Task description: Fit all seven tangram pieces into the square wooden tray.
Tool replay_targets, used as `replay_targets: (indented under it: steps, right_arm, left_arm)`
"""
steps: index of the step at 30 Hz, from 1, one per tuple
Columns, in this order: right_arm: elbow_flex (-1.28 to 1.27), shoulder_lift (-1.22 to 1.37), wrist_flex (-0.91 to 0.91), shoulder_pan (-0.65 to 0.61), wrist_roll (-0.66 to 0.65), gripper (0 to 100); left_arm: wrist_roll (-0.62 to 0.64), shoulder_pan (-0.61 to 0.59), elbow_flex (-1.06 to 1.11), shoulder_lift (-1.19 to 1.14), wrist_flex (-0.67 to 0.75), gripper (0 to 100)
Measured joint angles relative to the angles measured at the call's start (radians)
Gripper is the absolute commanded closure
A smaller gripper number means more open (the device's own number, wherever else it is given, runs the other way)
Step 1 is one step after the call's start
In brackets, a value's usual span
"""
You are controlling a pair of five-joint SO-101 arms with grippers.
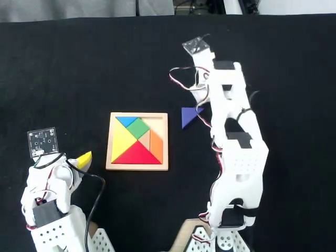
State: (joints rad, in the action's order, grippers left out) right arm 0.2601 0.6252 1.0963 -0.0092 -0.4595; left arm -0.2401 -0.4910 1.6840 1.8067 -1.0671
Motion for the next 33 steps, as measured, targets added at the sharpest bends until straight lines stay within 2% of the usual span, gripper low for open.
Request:
replay_targets:
  steps: [4, 12, 18, 22, 27, 30, 33]
  right_arm:
    - [-0.014, 0.032, -0.011, -0.006, -0.029, 98.8]
    - [-0.011, 0.032, 0.259, -0.008, -0.132, 98.8]
    - [-0.078, 0.012, 0.413, -0.014, -0.143, 98.8]
    - [-0.229, -0.118, 0.393, -0.035, -0.144, 98.8]
    - [-0.436, -0.425, 0.259, -0.037, -0.144, 98.2]
    - [-0.557, -0.572, 0.163, -0.103, -0.144, 88.1]
    - [-0.597, -0.608, 0.149, -0.193, -0.144, 76.3]
  left_arm:
    - [0.000, 0.000, 0.000, 0.000, 0.000, 60]
    - [0.000, 0.000, 0.000, 0.000, 0.000, 60]
    - [0.000, 0.000, 0.000, 0.000, 0.000, 60]
    - [0.000, 0.000, 0.000, 0.000, 0.000, 60]
    - [0.000, 0.000, 0.000, 0.000, 0.000, 60]
    - [0.000, 0.000, 0.000, 0.000, 0.000, 60]
    - [0.000, 0.000, 0.000, 0.000, 0.000, 60]
